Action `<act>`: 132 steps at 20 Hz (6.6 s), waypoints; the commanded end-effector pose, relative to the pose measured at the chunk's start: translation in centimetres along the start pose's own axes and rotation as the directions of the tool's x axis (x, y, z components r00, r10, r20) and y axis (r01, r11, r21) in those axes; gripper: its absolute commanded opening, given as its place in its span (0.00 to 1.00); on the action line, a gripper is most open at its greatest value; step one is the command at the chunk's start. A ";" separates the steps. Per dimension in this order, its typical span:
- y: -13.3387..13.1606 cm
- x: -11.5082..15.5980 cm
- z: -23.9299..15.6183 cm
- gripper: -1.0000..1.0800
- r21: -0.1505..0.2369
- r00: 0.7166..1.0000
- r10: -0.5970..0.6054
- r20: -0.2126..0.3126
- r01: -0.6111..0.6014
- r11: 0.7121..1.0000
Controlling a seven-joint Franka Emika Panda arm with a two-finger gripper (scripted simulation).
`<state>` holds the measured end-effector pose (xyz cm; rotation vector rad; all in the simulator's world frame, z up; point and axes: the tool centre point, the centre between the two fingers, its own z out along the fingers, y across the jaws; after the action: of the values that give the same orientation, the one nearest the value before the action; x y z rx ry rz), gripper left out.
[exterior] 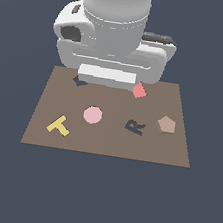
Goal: Insert a designated object into the corresponding slot on a board.
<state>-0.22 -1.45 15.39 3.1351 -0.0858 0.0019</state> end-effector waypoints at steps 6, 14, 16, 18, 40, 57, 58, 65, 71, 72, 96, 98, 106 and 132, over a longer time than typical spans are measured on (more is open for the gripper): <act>-0.6 0.0 0.3 0.96 0.000 1.000 0.007 0.000 -0.007 1.000; -4.1 0.1 2.2 0.96 0.001 0.999 0.045 0.001 -0.045 0.999; -5.4 0.1 2.9 0.96 0.002 0.998 0.061 0.001 -0.061 0.998; -7.0 0.2 3.8 0.96 0.002 0.997 0.078 0.001 -0.078 0.997; -19.0 2.7 10.3 0.96 0.005 0.977 0.213 0.002 -0.213 0.977; -19.0 2.7 12.3 0.00 0.005 0.977 0.213 0.003 -0.213 0.977; -19.0 2.7 12.3 0.00 0.005 0.977 0.213 0.003 -0.213 0.977; -19.0 2.7 12.3 0.00 0.005 0.977 0.213 0.003 -0.213 0.977; -18.5 3.2 12.2 0.00 0.005 0.968 0.251 0.002 -0.251 0.968; -18.3 3.4 12.2 0.00 0.005 0.964 0.264 0.002 -0.264 0.964; -3.6 7.4 11.8 0.00 0.003 0.446 0.895 0.005 -0.895 0.446; -2.0 7.1 11.8 0.00 0.003 0.367 0.930 0.005 -0.930 0.367; 4.2 4.2 11.7 0.00 0.001 0.011 1.000 0.006 -1.000 0.011; 11.6 -9.2 11.4 0.00 -0.005 -0.728 0.686 0.003 -0.686 -0.728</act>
<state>-9.79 -12.58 4.02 1.1014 -2.9418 -0.0015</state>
